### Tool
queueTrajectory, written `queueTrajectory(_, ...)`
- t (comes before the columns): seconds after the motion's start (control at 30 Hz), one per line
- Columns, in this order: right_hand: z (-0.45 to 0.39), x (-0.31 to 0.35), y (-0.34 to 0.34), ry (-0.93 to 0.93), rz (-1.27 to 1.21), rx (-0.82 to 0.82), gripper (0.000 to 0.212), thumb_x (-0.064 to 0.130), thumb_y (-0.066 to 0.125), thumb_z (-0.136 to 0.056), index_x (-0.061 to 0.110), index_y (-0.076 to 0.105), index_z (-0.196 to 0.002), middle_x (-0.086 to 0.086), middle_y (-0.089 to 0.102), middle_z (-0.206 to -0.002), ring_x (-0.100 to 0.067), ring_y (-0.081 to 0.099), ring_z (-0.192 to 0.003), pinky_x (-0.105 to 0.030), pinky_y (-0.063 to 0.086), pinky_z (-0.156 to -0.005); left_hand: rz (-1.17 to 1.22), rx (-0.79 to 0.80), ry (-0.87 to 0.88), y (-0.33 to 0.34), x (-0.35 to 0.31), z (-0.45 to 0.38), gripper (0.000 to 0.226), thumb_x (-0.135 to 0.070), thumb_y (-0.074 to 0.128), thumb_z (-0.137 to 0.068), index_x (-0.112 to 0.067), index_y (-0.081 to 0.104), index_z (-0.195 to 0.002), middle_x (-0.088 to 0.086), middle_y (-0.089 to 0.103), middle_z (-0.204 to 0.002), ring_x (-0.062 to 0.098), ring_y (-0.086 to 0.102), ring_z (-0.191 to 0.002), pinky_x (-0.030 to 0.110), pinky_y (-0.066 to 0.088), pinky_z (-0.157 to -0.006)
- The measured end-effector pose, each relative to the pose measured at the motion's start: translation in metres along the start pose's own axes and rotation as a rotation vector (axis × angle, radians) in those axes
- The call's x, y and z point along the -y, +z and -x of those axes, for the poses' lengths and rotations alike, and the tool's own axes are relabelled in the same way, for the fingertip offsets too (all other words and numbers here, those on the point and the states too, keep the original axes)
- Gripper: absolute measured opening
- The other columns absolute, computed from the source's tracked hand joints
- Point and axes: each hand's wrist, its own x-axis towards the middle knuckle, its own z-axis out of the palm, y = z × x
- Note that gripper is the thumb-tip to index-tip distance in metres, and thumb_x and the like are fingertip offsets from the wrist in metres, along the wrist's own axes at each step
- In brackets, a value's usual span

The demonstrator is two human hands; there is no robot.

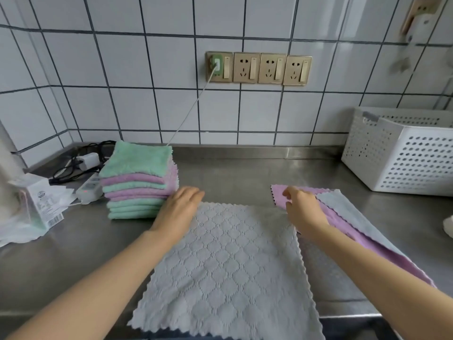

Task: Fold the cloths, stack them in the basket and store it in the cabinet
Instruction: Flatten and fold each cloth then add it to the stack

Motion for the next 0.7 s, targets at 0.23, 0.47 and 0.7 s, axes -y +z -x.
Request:
queueTrajectory(0.23, 0.091, 0.003, -0.004, -0.538, -0.078, -0.003, 0.018, 0.009, 0.06, -0.087, 0.021, 0.068, -0.099, 0.006, 0.059, -0.112, -0.014, 0.057, -0.103, -0.022, 0.048, -0.081, 0.543, 0.342, 0.012, -0.028, -0.024, 0.075, 0.045, -0.04, 0.05, -0.094, -0.041, 0.04, -0.138, -0.034, 0.022, -0.145, -0.016, 0.006, -0.137, 0.017, 0.006, -0.113)
queueTrajectory(0.47, 0.152, -0.021, -0.005, -0.683, -0.143, 0.144, 0.024, 0.026, 0.05, -0.094, 0.024, 0.068, -0.11, 0.008, 0.061, -0.118, -0.006, 0.058, -0.107, -0.017, 0.043, -0.093, 0.457, 0.498, 0.059, -0.045, -0.023, 0.126, 0.059, -0.069, 0.032, -0.086, -0.05, 0.027, -0.141, -0.032, 0.007, -0.152, -0.015, -0.007, -0.138, 0.024, 0.001, -0.117)
queueTrajectory(0.7, 0.177, -0.061, -0.03, -0.648, -0.057, 0.285, 0.056, 0.005, 0.046, -0.091, 0.038, 0.046, -0.137, 0.027, 0.031, -0.147, 0.011, 0.027, -0.135, -0.013, 0.024, -0.112, 0.337, 0.549, 0.133, -0.078, -0.016, 0.172, 0.082, -0.074, 0.05, -0.077, -0.05, 0.01, -0.143, -0.033, -0.006, -0.151, -0.013, -0.015, -0.137, 0.016, -0.009, -0.114)
